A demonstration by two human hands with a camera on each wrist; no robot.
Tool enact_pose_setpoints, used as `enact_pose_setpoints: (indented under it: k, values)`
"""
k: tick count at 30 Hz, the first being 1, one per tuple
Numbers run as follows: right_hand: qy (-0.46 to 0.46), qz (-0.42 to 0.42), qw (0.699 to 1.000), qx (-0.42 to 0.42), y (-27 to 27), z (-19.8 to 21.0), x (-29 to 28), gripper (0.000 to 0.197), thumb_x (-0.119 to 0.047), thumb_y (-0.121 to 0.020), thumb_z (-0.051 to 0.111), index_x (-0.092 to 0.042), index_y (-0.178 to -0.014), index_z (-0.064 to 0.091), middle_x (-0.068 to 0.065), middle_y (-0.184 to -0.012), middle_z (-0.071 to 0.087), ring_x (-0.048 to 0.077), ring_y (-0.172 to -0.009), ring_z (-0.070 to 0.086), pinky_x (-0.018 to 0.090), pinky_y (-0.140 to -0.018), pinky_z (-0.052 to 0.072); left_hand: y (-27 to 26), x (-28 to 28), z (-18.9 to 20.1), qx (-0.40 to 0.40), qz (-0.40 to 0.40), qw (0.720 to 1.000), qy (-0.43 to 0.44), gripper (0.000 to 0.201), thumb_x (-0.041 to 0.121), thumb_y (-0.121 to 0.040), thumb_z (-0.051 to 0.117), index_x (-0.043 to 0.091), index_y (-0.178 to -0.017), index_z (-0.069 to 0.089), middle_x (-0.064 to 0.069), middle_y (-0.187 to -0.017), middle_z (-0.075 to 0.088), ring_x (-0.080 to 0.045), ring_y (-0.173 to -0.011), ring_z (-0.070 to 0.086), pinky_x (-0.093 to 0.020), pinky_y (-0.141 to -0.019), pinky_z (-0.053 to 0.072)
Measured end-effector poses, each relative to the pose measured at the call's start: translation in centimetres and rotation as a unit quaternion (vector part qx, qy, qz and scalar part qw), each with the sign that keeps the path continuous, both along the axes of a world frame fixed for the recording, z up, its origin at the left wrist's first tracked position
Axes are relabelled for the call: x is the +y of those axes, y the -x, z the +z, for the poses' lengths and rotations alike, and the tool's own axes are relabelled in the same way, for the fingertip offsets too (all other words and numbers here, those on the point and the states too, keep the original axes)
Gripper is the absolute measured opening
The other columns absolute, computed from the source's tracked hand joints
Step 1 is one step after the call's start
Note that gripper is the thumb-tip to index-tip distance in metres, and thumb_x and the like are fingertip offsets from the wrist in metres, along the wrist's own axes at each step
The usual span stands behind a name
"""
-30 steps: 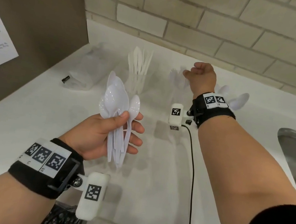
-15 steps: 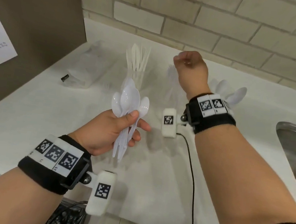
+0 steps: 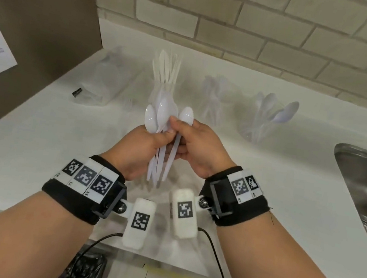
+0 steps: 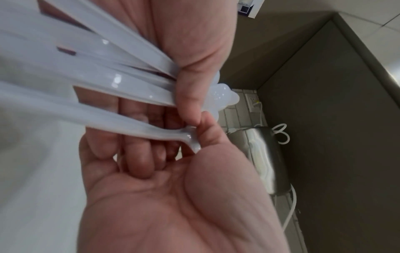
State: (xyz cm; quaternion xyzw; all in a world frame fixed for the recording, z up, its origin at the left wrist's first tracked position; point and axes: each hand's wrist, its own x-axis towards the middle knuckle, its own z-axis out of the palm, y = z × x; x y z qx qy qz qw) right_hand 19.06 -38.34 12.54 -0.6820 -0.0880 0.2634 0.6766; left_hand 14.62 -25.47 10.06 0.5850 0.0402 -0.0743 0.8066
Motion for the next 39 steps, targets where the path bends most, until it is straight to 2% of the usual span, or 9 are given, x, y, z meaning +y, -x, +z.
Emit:
enact_pose_setpoints:
  k: [8, 14, 17, 19, 23, 26, 30, 33, 39]
  values:
    - [-0.038, -0.120, 0.992, -0.004, 0.2, -0.2, -0.1, 0.026, -0.025, -0.097, 0.052, -0.003, -0.102, 0.066, 0.013, -0.091, 0.073, 0.027, -0.077, 0.068, 0.033, -0.061, 0.052, 0.2, 0.0, 0.0, 0.018, -0.053, 0.996, 0.062, 0.033, 0.021, -0.098, 0.045, 0.003, -0.120, 0.062, -0.018, -0.114, 0.068, -0.030, -0.111, 0.063, -0.042, -0.101, 0.048]
    - [-0.082, -0.190, 0.976, -0.065, -0.3, 0.5, -1.1, 0.029, -0.019, -0.099, 0.045, -0.005, -0.083, 0.065, 0.008, -0.072, 0.072, 0.029, -0.074, 0.072, 0.043, -0.081, 0.058, 0.4, -0.3, 0.0, 0.042, 0.023, 0.999, 0.024, 0.032, 0.021, -0.103, 0.039, 0.003, -0.107, 0.065, -0.015, -0.103, 0.070, -0.025, -0.090, 0.069, -0.032, -0.077, 0.059]
    - [-0.104, -0.205, 0.972, -0.050, -0.4, 0.4, -1.4, 0.023, -0.026, -0.101, 0.044, -0.007, -0.096, 0.057, 0.001, -0.059, 0.052, 0.017, -0.044, 0.054, 0.037, -0.060, 0.055, 0.2, -0.4, -0.2, 0.052, 0.109, 0.990, -0.074, 0.023, 0.029, -0.099, 0.050, 0.010, -0.092, 0.061, -0.001, -0.071, 0.051, -0.012, -0.054, 0.048, -0.023, -0.048, 0.047]
    - [-0.094, -0.189, 0.977, -0.032, -0.1, 0.2, -1.5, 0.027, -0.034, -0.101, 0.044, -0.010, -0.098, 0.055, 0.001, -0.059, 0.045, 0.013, -0.039, 0.038, 0.028, -0.047, 0.043, 0.0, -0.5, -0.1, 0.037, 0.100, 0.991, -0.085, 0.016, 0.032, -0.095, 0.056, 0.016, -0.097, 0.052, 0.005, -0.067, 0.038, -0.009, -0.049, 0.031, -0.021, -0.042, 0.032]
    - [-0.032, -0.148, 0.988, -0.028, 0.9, -0.6, -1.0, 0.034, -0.048, -0.096, 0.048, -0.017, -0.090, 0.059, 0.001, -0.059, 0.044, 0.011, -0.040, 0.034, 0.024, -0.043, 0.031, 0.0, -0.5, 0.6, 0.043, 0.050, 0.998, 0.017, 0.041, 0.048, -0.085, 0.059, 0.018, -0.113, 0.050, 0.005, -0.070, 0.039, -0.009, -0.050, 0.028, -0.021, -0.041, 0.025]
    - [-0.010, -0.132, 0.990, -0.045, 1.3, -1.4, -0.4, 0.019, -0.038, -0.094, 0.058, -0.023, -0.083, 0.061, 0.002, -0.067, 0.047, 0.012, -0.047, 0.038, 0.028, -0.047, 0.034, -0.1, -0.8, 0.6, 0.058, 0.040, 0.997, 0.032, 0.060, 0.064, -0.091, 0.041, 0.020, -0.130, 0.050, 0.001, -0.079, 0.039, -0.009, -0.049, 0.030, -0.021, -0.040, 0.027]
    - [-0.011, -0.122, 0.992, -0.041, 1.6, -2.1, -0.2, 0.019, -0.030, -0.099, 0.050, -0.014, -0.105, 0.059, 0.003, -0.080, 0.056, 0.002, -0.040, 0.044, 0.024, -0.044, 0.035, -0.1, -1.2, 0.8, 0.052, 0.010, 0.999, 0.000, 0.076, 0.078, -0.083, 0.021, 0.029, -0.129, 0.057, -0.001, -0.091, 0.047, -0.009, -0.052, 0.031, -0.021, -0.040, 0.027]
    - [-0.021, -0.052, 0.997, -0.048, 2.0, -2.2, -0.3, 0.014, -0.030, -0.099, 0.052, -0.025, -0.106, 0.063, 0.000, -0.078, 0.061, 0.004, -0.042, 0.048, 0.025, -0.044, 0.035, -0.3, -1.4, 0.7, 0.053, 0.003, 0.999, -0.009, 0.067, 0.071, -0.090, 0.016, 0.033, -0.127, 0.057, -0.004, -0.092, 0.060, -0.011, -0.052, 0.035, -0.021, -0.042, 0.031]
    - [-0.011, -0.012, 0.998, -0.058, 1.8, -2.2, -0.6, 0.012, -0.012, -0.090, 0.065, -0.001, -0.083, 0.065, 0.010, -0.060, 0.058, 0.023, -0.057, 0.057, 0.033, -0.054, 0.051, -0.1, -1.3, 0.3, 0.050, -0.046, 0.998, -0.006, 0.045, 0.049, -0.101, 0.031, 0.018, -0.114, 0.062, -0.005, -0.075, 0.051, -0.014, -0.057, 0.040, -0.025, -0.050, 0.034]
